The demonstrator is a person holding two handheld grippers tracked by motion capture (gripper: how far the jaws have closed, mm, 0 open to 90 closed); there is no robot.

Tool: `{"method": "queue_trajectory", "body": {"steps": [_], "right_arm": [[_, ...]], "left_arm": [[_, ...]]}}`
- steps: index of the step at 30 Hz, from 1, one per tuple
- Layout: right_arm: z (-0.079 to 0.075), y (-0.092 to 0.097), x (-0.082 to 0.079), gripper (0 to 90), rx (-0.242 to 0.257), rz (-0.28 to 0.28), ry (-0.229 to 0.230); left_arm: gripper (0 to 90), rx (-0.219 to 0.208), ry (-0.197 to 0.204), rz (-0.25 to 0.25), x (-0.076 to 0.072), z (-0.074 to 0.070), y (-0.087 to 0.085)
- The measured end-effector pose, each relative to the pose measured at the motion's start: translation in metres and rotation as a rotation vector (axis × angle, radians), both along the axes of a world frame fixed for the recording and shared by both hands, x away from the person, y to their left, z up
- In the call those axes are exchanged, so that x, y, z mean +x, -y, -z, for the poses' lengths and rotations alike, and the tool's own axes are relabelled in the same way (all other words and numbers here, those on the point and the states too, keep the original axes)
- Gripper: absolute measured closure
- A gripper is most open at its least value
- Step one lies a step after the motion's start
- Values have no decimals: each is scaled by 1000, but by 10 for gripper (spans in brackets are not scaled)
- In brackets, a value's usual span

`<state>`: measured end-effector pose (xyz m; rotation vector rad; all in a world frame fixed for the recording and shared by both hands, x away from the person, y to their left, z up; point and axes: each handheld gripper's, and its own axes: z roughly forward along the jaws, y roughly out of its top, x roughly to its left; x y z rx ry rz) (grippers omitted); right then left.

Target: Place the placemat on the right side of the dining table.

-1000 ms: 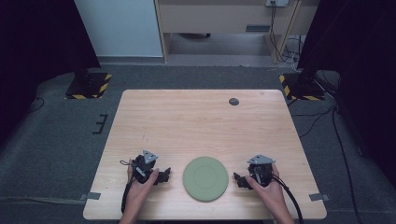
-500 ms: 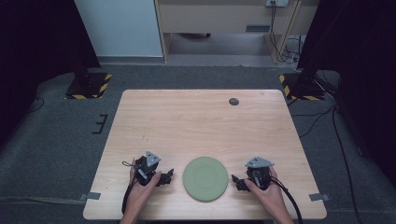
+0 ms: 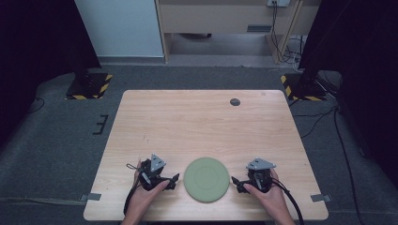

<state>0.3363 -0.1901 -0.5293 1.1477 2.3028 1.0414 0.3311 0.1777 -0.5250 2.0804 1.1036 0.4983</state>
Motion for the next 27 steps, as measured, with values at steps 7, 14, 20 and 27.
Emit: {"method": "queue_trajectory", "body": {"steps": [7,14,20,27], "right_arm": [[-1,-6,-3,60,0,-24,2],[0,-12,-5,62,-14,-46,0],[0,-15,-5,46,-21,-41,3],[-1,-17,-3,42,-37,-26,13]], "left_arm": [[27,23,-17,39,-1,3,8],[27,35,-26,52,-2,5,13],[13,43,-22,42,-2,6,16],[10,44,-17,10,1,6,18]]}}
